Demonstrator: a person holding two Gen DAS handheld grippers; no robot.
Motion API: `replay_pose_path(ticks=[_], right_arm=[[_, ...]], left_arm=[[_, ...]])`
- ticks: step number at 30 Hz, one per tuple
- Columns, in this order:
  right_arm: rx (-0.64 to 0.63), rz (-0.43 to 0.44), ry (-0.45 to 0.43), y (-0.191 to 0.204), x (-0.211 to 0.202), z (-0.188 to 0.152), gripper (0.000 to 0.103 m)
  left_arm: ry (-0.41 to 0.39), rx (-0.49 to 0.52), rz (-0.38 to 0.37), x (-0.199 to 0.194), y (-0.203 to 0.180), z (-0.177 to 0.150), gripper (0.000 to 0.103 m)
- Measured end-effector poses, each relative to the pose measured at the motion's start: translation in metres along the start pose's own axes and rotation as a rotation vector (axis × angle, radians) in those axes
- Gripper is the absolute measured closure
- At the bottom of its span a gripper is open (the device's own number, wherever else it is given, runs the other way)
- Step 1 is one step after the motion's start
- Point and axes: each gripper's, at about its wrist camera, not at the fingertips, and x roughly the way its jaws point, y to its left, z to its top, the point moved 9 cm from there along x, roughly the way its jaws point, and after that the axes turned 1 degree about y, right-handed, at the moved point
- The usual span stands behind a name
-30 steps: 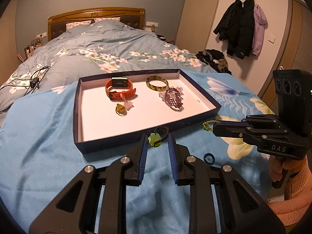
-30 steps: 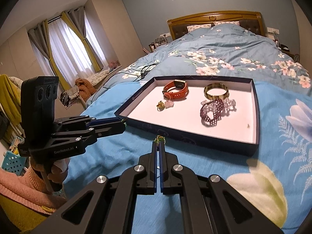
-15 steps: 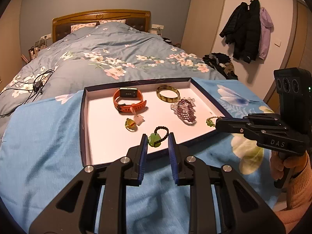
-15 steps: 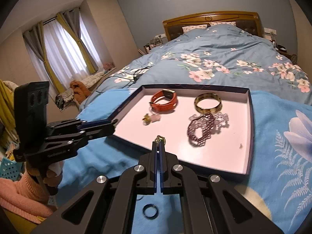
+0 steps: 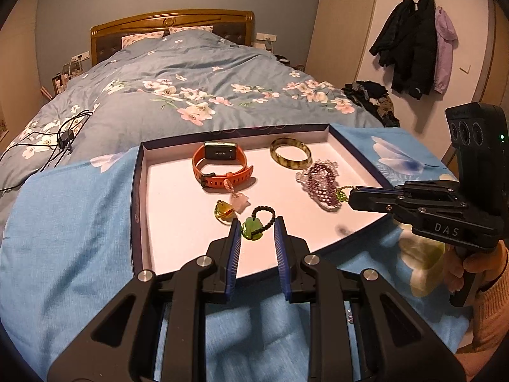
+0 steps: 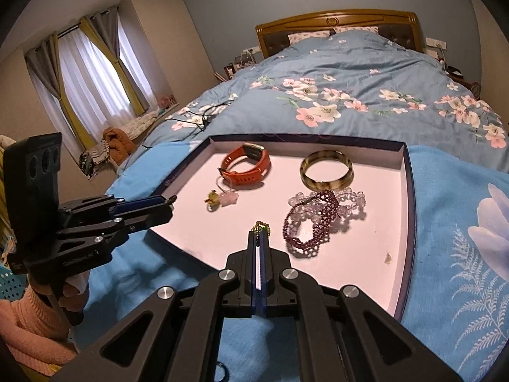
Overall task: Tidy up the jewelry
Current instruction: 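Carry the green bead with the left tool into the box while the right tool carries the keychain, then open both tools to drop the green items in the box and withdraw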
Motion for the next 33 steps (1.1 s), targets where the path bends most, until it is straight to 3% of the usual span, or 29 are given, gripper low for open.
replay_pose_path(ticks=[20,28,30,32,33], right_arm=[[0.000,-0.045,0.084,-0.015,0.036,-0.002,0.102],[0.012,-0.070,0.078,-0.020,0.033,-0.004,0.099],[0.018,-0.073,0.069,-0.021,0.030,-0.004,0.095],[0.024,-0.078,0.059,-0.022,0.026,-0.004,0.080],[0.027,-0.078,0.053,-0.022,0.023,-0.004,0.079]], left_arm=[[0.084,-0.031,0.033,0.039,0.014,-0.006,0.081],[0.101,-0.047,0.037,0.044,0.019,-0.009,0.080],[0.101,-0.048,0.038,0.043,0.019,-0.009,0.080],[0.094,-0.046,0.044,0.041,0.019,-0.008,0.079],[0.089,-0.046,0.044,0.039,0.019,-0.008,0.078]])
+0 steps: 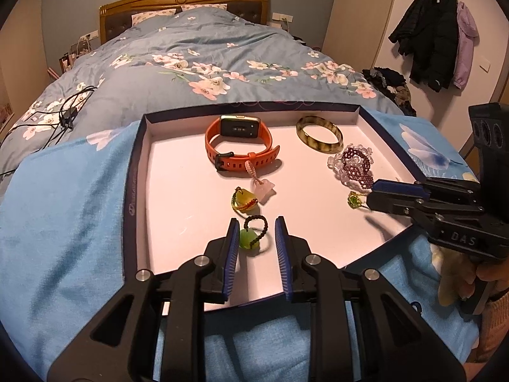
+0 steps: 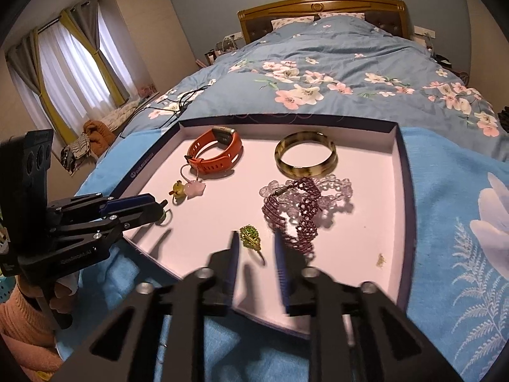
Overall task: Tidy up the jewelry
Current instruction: 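Open both tools to drop the green items in the box and withdraw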
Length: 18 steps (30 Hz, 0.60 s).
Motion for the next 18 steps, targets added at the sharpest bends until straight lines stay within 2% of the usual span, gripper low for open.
replay_pose_path(ticks=[7,12,18], right_arm=[[0.017,0.010,-0.053,-0.001,-0.027,-0.002,0.079],[0.008,0.031,-0.071,0.005,-0.046,-0.012,0.077],[-0.037,0.034,-0.041,0.020,-0.057,-0.039,0.076]], left_arm=[[-0.067,0.024,0.007,-0.029,-0.002,0.001,0.069],[-0.112,0.076,-0.041,-0.059,-0.018,-0.011,0.068],[-0.106,0.143,-0.101,-0.074,-0.045,-0.036,0.067]])
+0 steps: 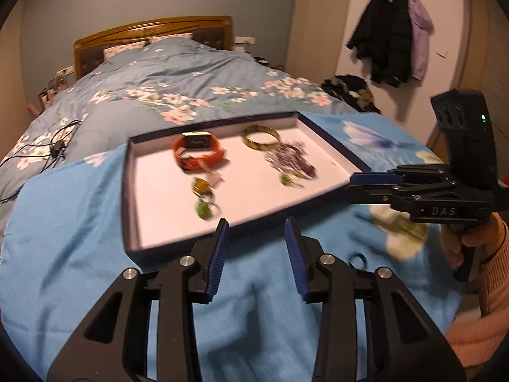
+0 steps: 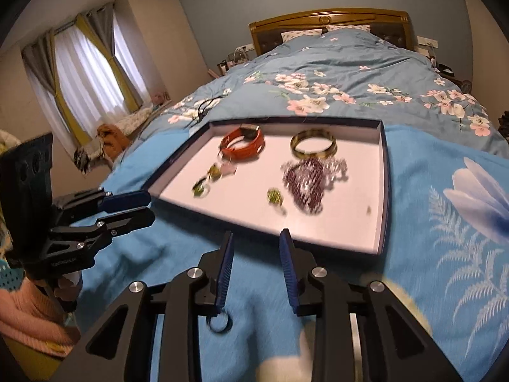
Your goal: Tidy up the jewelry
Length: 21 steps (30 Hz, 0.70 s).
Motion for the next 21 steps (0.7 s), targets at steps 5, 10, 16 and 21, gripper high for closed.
replay_pose_path(ticks=[5,10,16,21], right_arm=[[-0.028,0.002,0.038,0.012,-0.001,-0.022,0.076],[-0.033,0.006,0.068,0.018,-0.001,-0.040,0.075],[-0.045,0.007,0.091,0.023,0.002,-0.052,0.071],[-0.085,-0.013,0.102,0.030,0.007,-0.055,0.071]], left_arm=[[0.031,0.030,-0.029,0.002,-0.021,-0.017,0.066],[0.052,0.045,-0.042,0.007,-0.033,-0.027,0.066],[0.073,0.049,-0.052,0.012,-0.037,-0.034,0.066],[0.085,0.065,-0.056,0.015,-0.042,-0.038,0.066]])
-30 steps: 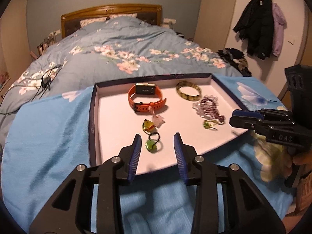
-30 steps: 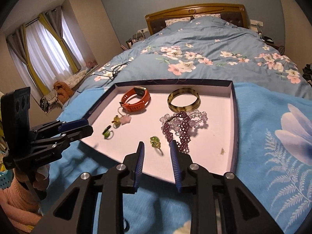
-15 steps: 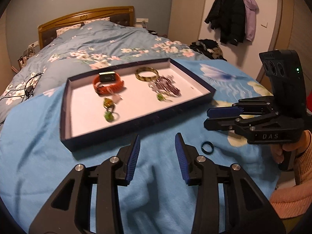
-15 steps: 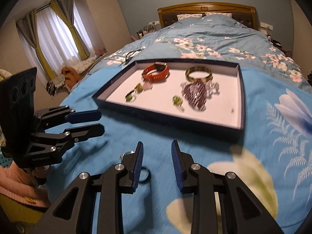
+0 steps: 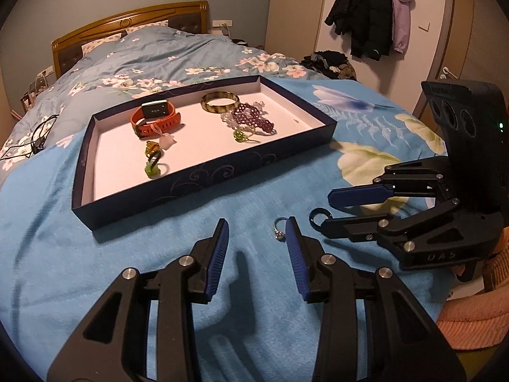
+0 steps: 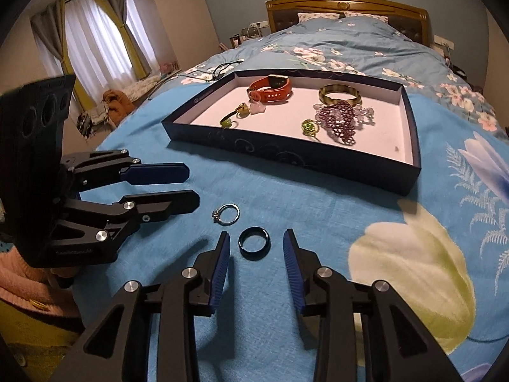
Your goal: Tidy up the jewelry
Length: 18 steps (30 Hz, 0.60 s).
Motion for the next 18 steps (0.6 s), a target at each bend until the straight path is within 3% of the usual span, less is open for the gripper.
replay_pose_path(ticks=[18], right_arm=[[-0.022,-0.044,-0.003,-0.003,-0.003,-0.003,0.072]], left_arm=[[0.089,0.072,-0.009,0.027,-0.020,-0.003,0.067]])
